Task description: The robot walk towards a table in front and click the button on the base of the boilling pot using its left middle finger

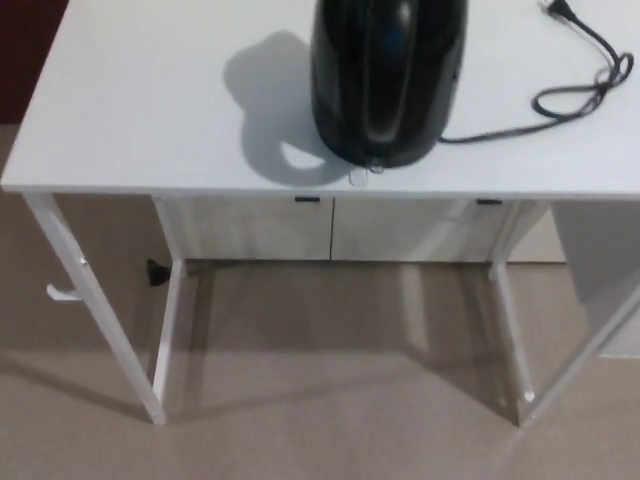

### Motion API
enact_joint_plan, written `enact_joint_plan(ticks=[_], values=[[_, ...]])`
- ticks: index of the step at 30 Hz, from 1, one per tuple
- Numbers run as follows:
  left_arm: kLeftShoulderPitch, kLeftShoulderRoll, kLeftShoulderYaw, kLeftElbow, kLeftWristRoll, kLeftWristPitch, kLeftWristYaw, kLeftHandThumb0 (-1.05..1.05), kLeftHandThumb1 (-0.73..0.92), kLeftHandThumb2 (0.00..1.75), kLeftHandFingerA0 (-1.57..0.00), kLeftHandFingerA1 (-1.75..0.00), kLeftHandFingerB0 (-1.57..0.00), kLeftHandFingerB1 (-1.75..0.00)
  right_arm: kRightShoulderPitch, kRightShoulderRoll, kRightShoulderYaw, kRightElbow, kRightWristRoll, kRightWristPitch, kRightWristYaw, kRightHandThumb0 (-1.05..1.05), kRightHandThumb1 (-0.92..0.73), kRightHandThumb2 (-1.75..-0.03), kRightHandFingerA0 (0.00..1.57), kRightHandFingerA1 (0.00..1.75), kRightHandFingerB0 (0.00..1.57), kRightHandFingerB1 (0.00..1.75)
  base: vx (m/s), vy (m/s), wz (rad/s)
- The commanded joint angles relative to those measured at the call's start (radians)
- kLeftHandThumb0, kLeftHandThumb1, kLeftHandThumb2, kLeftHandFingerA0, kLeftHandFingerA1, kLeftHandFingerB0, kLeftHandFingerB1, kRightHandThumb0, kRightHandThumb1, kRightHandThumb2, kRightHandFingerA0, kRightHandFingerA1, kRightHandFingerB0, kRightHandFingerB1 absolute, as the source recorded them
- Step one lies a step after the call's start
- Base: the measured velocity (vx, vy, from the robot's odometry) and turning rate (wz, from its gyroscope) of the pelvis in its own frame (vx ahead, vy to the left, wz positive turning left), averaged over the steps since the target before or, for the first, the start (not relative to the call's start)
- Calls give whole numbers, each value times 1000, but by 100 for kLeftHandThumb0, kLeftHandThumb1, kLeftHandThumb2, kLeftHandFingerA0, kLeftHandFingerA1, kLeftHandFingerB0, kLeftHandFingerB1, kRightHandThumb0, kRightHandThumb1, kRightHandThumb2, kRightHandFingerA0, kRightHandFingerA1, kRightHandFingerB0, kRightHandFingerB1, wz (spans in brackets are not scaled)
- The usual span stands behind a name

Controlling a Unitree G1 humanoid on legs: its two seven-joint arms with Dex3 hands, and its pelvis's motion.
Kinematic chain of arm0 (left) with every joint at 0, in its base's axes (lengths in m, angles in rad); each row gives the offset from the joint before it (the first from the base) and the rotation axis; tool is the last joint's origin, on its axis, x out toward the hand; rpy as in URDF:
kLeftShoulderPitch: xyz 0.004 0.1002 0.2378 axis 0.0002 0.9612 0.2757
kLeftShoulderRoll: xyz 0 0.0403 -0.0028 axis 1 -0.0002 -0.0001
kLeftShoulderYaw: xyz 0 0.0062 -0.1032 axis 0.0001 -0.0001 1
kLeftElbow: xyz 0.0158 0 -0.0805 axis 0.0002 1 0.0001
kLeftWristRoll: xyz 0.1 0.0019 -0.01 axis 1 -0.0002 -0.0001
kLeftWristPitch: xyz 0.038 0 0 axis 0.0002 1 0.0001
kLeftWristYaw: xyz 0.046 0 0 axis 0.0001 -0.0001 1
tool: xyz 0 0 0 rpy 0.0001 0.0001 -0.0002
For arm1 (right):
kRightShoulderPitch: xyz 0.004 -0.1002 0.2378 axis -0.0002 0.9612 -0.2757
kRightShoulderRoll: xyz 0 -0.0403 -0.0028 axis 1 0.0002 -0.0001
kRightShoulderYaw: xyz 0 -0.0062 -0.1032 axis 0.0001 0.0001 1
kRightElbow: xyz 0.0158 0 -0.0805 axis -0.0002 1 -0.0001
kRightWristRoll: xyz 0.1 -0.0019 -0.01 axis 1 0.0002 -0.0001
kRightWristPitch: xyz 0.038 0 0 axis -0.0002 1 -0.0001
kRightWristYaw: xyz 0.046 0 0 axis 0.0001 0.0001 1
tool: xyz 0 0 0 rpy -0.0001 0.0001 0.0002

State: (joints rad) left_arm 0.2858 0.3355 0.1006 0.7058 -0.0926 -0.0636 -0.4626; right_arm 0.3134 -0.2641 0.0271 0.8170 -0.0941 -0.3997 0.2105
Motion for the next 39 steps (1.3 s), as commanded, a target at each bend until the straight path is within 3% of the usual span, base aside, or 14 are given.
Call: enact_joint_plan(ticks=[1,13,23,28,31,39], values=[[5,7,-5,-5,10,-14,0,3,41,87,-32,-60,-12,-49,-1,-15,-6,10,-5,-9,-13,-8,-62,-57,68,58,56,44,109,75,6],[-2,27,-38,55,54,-75,22,-5,38,85,-35,-60,-15,-50,16,-14,-5,-3,-12,9,-18,-9,-63,-58,67,56,54,42,193,-97,9],[-14,24,-42,47,44,-41,19,0,40,86,-34,-60,-16,-50,12,-12,0,-10,-18,-2,-25,-8,-62,-57,67,56,55,43,192,-43,-8],[-35,57,-94,73,124,-128,65,-12,36,83,-37,-60,-18,-50,-12,-14,3,2,-20,-9,-24,-9,-62,-57,68,58,56,43,298,206,-7],[-13,50,-78,27,81,-92,43,-2,39,85,-35,-60,-19,-51,-9,-10,2,4,-20,4,-30,-8,-62,-58,66,56,56,43,146,92,4],[18,46,-74,-36,79,-52,56,-1,40,85,-37,-60,-22,-52,-4,-13,9,14,-32,-18,-34,-9,-61,-57,67,56,55,43,72,-55,8]])
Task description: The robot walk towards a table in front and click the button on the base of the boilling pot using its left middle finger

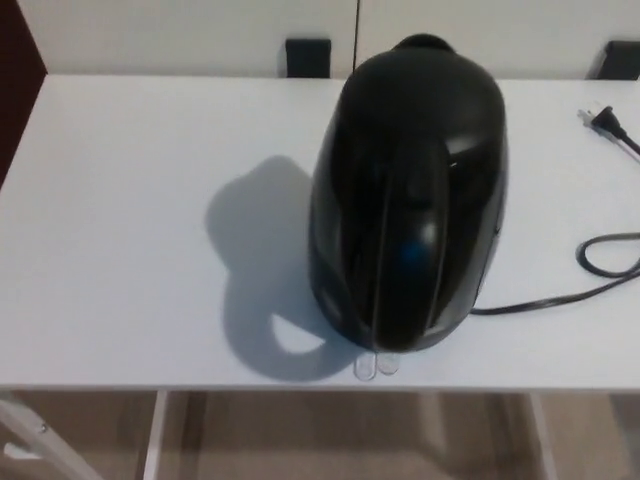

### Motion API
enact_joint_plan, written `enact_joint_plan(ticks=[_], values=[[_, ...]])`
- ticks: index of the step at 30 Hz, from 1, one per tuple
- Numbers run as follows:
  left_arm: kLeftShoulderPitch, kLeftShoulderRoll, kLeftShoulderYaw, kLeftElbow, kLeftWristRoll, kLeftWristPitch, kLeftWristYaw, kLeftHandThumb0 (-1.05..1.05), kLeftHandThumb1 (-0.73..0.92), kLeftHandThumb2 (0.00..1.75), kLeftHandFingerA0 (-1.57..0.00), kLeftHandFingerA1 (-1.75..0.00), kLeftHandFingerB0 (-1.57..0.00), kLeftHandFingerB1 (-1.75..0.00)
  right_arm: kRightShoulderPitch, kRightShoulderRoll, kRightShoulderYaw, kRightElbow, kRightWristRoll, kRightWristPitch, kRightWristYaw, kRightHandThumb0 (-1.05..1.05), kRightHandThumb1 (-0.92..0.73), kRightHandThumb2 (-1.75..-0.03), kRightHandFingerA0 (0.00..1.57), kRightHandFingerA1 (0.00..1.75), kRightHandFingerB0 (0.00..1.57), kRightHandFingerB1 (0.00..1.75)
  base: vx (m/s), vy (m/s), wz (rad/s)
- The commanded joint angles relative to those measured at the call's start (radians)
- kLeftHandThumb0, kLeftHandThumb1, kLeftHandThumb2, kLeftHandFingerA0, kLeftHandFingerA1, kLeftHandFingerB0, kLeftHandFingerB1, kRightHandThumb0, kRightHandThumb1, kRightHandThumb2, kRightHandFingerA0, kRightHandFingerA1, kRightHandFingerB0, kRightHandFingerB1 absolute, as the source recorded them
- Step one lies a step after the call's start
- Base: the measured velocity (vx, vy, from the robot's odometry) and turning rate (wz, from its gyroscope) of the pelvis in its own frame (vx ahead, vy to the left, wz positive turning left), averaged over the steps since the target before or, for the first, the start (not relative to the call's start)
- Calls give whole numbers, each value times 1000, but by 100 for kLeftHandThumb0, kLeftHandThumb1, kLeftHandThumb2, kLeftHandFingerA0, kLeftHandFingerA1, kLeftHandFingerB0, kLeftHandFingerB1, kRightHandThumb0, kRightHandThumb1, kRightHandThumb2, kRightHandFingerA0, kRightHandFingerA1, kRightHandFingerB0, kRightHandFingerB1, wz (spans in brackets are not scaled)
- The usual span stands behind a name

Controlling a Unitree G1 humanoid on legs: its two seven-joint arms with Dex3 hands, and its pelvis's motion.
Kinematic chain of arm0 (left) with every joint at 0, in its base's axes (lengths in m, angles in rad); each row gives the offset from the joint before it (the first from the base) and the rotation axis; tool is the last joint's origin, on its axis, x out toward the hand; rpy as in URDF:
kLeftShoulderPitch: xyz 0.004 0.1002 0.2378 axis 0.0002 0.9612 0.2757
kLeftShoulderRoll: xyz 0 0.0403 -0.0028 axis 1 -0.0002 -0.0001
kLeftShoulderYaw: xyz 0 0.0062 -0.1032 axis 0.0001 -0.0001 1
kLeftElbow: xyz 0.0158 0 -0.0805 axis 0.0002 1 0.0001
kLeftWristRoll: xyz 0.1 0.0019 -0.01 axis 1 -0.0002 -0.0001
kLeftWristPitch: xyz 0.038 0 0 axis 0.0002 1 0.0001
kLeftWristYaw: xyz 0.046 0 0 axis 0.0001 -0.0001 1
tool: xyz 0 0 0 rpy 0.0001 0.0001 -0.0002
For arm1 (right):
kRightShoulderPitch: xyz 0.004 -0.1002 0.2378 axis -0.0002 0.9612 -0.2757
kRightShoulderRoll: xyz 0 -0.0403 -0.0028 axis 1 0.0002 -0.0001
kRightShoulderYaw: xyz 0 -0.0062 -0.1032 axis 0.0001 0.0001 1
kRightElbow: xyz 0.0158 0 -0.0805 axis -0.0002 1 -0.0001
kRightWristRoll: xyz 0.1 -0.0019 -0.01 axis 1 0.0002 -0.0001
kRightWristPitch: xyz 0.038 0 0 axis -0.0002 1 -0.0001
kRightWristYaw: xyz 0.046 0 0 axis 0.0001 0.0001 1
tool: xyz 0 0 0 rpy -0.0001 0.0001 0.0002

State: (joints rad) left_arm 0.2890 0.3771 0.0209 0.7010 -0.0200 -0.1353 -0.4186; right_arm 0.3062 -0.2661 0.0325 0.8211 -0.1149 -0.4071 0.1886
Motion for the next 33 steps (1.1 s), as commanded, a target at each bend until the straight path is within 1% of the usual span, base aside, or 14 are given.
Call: enact_joint_plan(ticks=[1,7,12,15,16,20,21,22,24,27,28,29,32,33], values=[[21,5,7,-40,6,22,14,-1,39,85,-37,-60,-22,-52,5,-9,3,8,-8,-7,-10,-9,-61,-57,67,56,56,43,105,-193,14],[43,8,-9,-80,27,13,19,-5,36,83,-38,-59,-23,-51,9,-9,7,-1,-10,2,-12,-9,-62,-58,67,55,55,43,76,-234,-4],[77,0,-29,-122,30,12,8,-5,36,83,-39,-60,-23,-52,25,-12,7,-1,-11,-4,-18,-9,-62,-57,66,55,56,43,-13,52,-6],[90,5,-55,-156,49,-12,5,-9,33,81,-39,-60,-24,-52,6,-9,6,20,-8,-9,-16,-9,-61,-57,69,57,56,43,-13,187,-5],[99,5,-65,-167,57,-20,9,-14,48,55,-47,-45,-35,-38,6,-8,5,21,-8,-10,-16,-9,-61,-57,68,57,56,43,-26,318,68],[121,9,-92,-201,94,-46,36,-13,48,53,-51,-44,-37,-37,12,-15,7,17,-11,-23,-16,-9,-62,-57,66,56,56,43,-39,199,1],[130,19,-113,-228,122,-92,45,-8,32,80,-41,-61,-24,-52,-2,-10,7,15,-9,-11,-16,-9,-62,-58,65,56,56,43,0,0,0],[138,28,-128,-251,142,-106,53,-13,48,53,-50,-45,-36,-37,-9,-8,6,15,-7,-5,-17,-9,-62,-58,66,55,56,43,2,5,9],[171,29,-146,-283,148,-115,57,-11,49,54,-48,-45,-37,-37,4,-11,6,16,-8,-10,-16,-8,-62,-58,65,55,56,43,17,-13,7],[198,50,-214,-336,226,-189,79,-16,48,53,-47,-45,-36,-37,-14,-8,8,27,-9,-3,-16,-8,-61,-57,66,56,56,43,19,-31,9],[205,49,-233,-368,238,-174,85,-18,48,53,-49,-44,-37,-37,-21,-9,8,28,-10,-1,-17,-8,-61,-57,67,56,56,43,0,0,0],[216,46,-245,-384,245,-172,92,-25,42,59,-45,-47,-36,-41,-19,-10,7,29,-9,-4,-17,-8,-61,-57,67,56,56,43,0,0,0],[246,46,-291,-428,280,-201,117,-31,42,61,-45,-48,-35,-42,-9,-13,6,30,-8,-6,-17,-8,-61,-57,67,56,58,44,0,0,0],[248,48,-296,-436,283,-203,121,-24,48,54,-49,-43,-38,-37,-10,-12,6,31,-7,-7,-17,-7,-61,-57,67,57,58,44,0,0,0]])
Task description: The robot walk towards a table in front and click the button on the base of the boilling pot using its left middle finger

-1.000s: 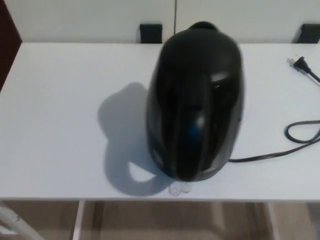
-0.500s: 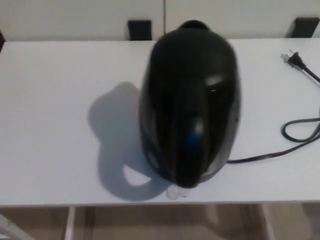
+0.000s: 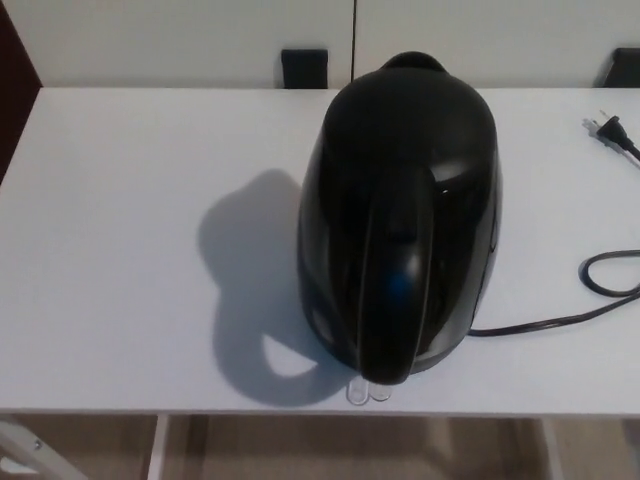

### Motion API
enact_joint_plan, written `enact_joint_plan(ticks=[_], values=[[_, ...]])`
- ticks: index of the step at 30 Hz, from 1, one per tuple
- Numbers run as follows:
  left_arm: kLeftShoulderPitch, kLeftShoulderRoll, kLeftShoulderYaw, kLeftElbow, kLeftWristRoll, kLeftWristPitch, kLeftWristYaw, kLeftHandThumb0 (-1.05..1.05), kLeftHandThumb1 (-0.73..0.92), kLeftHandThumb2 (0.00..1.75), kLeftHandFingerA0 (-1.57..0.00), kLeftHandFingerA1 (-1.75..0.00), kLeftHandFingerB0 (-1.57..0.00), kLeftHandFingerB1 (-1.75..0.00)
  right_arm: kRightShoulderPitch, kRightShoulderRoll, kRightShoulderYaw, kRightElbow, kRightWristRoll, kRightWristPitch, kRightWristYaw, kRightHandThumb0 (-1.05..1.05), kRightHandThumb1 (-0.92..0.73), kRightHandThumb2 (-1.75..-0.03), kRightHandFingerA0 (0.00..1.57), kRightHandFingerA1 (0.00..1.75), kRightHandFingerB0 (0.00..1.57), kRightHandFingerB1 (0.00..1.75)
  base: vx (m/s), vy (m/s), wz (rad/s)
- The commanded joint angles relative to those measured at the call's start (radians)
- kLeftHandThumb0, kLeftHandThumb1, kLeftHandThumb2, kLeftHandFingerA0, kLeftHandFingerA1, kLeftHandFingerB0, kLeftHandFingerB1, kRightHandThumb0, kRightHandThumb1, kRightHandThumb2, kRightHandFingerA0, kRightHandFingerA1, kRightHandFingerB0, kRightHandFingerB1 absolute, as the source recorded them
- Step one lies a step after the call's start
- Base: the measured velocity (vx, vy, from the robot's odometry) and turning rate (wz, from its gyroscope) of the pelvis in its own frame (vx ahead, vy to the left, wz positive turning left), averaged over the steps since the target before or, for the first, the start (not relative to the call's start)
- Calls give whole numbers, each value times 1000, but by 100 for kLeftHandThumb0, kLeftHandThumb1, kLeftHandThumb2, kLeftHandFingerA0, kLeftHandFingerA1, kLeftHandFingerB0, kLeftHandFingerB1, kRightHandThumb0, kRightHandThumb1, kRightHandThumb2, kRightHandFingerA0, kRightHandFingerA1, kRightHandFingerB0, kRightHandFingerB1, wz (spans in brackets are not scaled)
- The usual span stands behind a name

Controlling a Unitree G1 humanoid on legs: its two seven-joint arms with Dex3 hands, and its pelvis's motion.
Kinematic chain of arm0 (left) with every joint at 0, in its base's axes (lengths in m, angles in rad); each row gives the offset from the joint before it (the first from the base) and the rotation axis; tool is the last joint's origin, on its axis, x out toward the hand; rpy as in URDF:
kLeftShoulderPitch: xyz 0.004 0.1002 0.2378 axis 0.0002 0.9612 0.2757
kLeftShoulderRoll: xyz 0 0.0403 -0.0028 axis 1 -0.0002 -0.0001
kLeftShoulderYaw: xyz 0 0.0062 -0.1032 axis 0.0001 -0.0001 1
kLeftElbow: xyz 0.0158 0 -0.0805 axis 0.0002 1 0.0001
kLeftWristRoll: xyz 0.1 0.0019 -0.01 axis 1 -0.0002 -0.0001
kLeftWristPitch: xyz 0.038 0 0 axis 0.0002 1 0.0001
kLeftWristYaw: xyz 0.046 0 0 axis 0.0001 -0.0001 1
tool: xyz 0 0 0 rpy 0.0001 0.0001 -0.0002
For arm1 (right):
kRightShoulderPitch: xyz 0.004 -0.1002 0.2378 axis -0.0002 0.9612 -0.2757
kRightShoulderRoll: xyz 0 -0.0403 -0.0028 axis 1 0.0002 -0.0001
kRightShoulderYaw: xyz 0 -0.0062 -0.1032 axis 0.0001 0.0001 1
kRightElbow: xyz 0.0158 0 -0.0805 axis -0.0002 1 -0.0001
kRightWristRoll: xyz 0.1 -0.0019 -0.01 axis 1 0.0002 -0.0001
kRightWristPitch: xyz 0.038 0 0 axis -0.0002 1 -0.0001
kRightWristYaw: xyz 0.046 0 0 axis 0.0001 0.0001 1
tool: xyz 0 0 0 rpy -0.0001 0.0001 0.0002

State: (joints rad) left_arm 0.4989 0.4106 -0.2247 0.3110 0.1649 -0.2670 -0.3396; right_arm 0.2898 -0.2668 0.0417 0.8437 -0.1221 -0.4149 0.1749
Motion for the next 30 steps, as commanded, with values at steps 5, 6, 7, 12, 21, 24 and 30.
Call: enact_joint_plan(ticks=[5,6,7,12,21,24,30], values=[[66,69,-115,-204,277,-111,136,-34,49,55,-44,-42,-35,-34,10,-14,1,-5,-5,6,0,-8,-62,-58,65,55,57,43,0,0,0],[75,77,-134,-262,336,-109,158,-36,49,55,-38,-39,-32,-33,13,-20,-1,-7,-4,5,2,-9,-62,-58,65,55,57,43,0,0,0],[69,82,-148,-276,379,-143,190,-38,48,55,-31,-36,-29,-33,8,-21,-1,-5,-5,7,1,-9,-62,-58,65,55,57,43,0,0,0],[24,146,-243,-462,672,-200,253,-64,70,62,-18,-32,-18,-27,-14,-24,-3,4,-8,9,-9,-8,-61,-58,65,55,58,43,0,0,0],[-146,191,-367,-690,967,-269,247,-81,84,67,-25,-31,-29,-33,-23,-20,2,9,-15,-2,-15,-7,-61,-57,70,58,60,44,0,0,0],[-224,172,-398,-674,990,-285,286,-82,83,66,-31,-32,-32,-33,-15,-17,-9,-28,6,29,3,-8,-62,-58,65,56,60,44,0,0,0],[-370,134,-453,-634,975,-297,301,-82,81,65,-32,-35,-32,-34,-20,-26,-6,-63,5,36,13,-11,-61,-57,63,57,61,44,0,0,0]])
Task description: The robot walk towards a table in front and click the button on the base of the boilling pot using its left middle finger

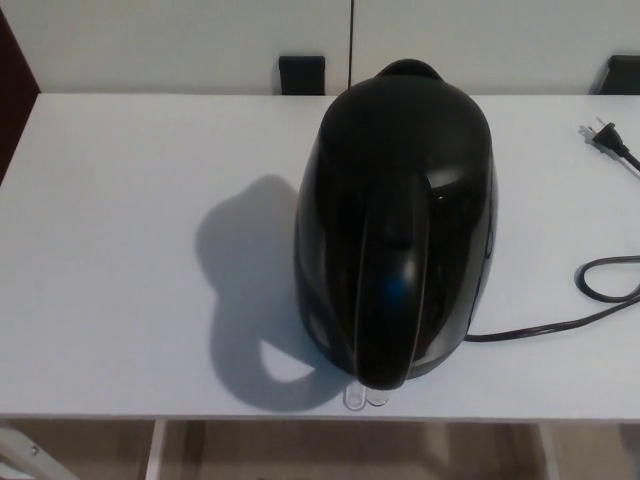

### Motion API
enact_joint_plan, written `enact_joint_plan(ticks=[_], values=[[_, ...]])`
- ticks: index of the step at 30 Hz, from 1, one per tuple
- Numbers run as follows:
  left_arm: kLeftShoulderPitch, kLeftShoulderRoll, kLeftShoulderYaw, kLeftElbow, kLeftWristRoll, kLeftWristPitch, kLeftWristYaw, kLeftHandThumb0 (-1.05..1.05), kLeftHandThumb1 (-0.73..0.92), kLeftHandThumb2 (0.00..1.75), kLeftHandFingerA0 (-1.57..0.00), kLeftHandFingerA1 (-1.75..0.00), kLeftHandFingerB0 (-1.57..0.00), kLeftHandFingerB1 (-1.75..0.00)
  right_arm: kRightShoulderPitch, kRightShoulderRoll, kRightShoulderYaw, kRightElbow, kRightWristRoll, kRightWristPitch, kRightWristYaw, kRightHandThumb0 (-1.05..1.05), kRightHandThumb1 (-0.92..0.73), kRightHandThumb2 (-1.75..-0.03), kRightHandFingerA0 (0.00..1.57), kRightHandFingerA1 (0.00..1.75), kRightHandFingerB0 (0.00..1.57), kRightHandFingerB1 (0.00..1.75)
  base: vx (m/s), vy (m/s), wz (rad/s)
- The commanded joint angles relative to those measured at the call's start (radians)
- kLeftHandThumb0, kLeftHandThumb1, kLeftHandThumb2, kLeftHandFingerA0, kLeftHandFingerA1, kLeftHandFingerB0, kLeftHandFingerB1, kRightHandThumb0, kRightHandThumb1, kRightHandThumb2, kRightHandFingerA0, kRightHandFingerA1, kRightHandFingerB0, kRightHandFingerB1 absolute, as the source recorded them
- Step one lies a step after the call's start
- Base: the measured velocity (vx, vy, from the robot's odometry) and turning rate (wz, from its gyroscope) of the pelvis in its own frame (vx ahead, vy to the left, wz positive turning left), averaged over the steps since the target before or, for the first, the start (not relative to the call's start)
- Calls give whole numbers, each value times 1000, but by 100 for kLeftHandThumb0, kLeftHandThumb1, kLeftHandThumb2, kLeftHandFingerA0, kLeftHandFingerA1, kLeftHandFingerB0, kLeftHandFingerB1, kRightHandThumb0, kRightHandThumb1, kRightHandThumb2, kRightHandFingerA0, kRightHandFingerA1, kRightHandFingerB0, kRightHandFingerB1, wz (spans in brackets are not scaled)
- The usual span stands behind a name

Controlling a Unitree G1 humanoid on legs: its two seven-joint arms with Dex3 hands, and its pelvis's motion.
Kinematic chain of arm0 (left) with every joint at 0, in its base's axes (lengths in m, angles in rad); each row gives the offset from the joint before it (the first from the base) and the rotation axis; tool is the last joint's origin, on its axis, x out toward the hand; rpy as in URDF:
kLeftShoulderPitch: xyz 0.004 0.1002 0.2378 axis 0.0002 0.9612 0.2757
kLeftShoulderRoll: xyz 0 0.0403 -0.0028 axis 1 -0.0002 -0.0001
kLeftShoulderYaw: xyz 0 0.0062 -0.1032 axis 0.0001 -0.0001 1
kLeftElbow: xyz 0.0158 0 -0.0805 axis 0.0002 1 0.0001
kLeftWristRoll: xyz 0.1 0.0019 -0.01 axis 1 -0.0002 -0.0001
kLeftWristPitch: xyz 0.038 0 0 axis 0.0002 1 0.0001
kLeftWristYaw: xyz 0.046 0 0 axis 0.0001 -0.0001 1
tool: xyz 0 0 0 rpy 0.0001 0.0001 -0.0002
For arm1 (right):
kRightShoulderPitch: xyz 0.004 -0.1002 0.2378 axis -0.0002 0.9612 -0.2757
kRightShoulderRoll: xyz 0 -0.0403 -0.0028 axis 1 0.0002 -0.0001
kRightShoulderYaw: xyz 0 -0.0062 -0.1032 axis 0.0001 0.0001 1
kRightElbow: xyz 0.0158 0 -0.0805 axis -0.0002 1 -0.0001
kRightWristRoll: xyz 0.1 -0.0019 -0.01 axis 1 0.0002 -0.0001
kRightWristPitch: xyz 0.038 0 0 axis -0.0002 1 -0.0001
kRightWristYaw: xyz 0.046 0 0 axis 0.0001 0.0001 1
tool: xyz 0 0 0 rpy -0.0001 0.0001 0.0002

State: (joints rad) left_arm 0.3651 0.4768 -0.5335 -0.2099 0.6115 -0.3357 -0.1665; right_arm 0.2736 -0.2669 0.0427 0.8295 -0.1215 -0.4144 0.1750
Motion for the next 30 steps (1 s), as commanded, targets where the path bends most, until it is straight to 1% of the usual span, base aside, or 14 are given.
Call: enact_joint_plan(ticks=[1,4,8,10,11,15,16,17,18,19,20,27,28,30], values=[[-246,68,-149,-110,527,-227,134,-82,81,65,-32,-35,-32,-34,-7,-28,-4,-49,-2,31,10,-11,-61,-57,63,57,61,44,0,0,0],[-285,67,-188,-105,561,-228,162,-83,83,66,-29,-35,-29,-34,-7,-22,-6,-41,2,31,7,-11,-59,-57,64,59,73,48,0,0,0],[-323,67,-232,-82,610,-216,233,-85,84,66,-29,-36,-25,-35,-14,-8,-28,-18,48,26,45,-13,-59,-57,70,65,76,51,0,0,0],[-335,71,-252,-67,635,-207,282,-85,85,66,-27,-37,-22,-36,-13,-8,-28,-9,49,13,49,-13,-59,-57,71,66,76,50,0,0,0],[-353,76,-264,-52,651,-205,308,-85,86,67,-21,-36,-18,-35,-21,-11,-24,4,42,1,51,-14,-60,-57,73,66,75,50,0,0,0],[-374,85,-281,-44,652,-193,325,-84,86,66,-20,-36,-17,-35,-31,-11,-33,13,60,-11,79,-17,-59,-57,73,67,72,49,0,0,0],[-379,89,-286,-46,649,-192,325,-84,68,100,-15,-46,-11,-45,-35,-17,-28,19,47,-27,70,-18,-62,-57,73,67,71,48,0,0,0],[-383,93,-289,-50,648,-191,320,-84,68,100,-15,-46,-11,-45,-37,-22,-23,23,36,-42,65,-18,-62,-57,73,67,71,48,0,0,0],[-385,96,-293,-46,643,-194,332,-84,68,100,-16,-45,-12,-45,-39,-25,-21,19,31,-42,64,-26,-51,-85,71,75,66,64,0,0,0],[-385,101,-295,-50,641,-191,334,-84,68,100,-16,-45,-12,-45,-39,-26,-19,14,28,-40,62,-26,-52,-85,70,76,61,62,0,0,0],[-385,106,-296,-55,630,-191,315,-83,86,66,-21,-36,-16,-34,-39,-28,-16,8,19,-35,53,-19,-64,-59,71,67,64,46,0,0,0],[-394,130,-325,-63,652,-184,339,-83,87,67,-21,-35,-21,-34,-26,-28,-28,-38,44,0,84,-22,-62,-58,57,61,58,45,0,0,0],[-389,128,-334,-47,656,-188,383,-83,85,67,-26,-34,-25,-35,-29,-38,-21,-35,32,-4,88,-25,-60,-58,50,54,56,43,0,0,0],[-395,132,-338,-48,656,-190,373,-83,85,67,-23,-35,-23,-34,-29,-35,-26,-39,39,3,94,-22,-60,-58,48,52,56,43,0,0,0]])
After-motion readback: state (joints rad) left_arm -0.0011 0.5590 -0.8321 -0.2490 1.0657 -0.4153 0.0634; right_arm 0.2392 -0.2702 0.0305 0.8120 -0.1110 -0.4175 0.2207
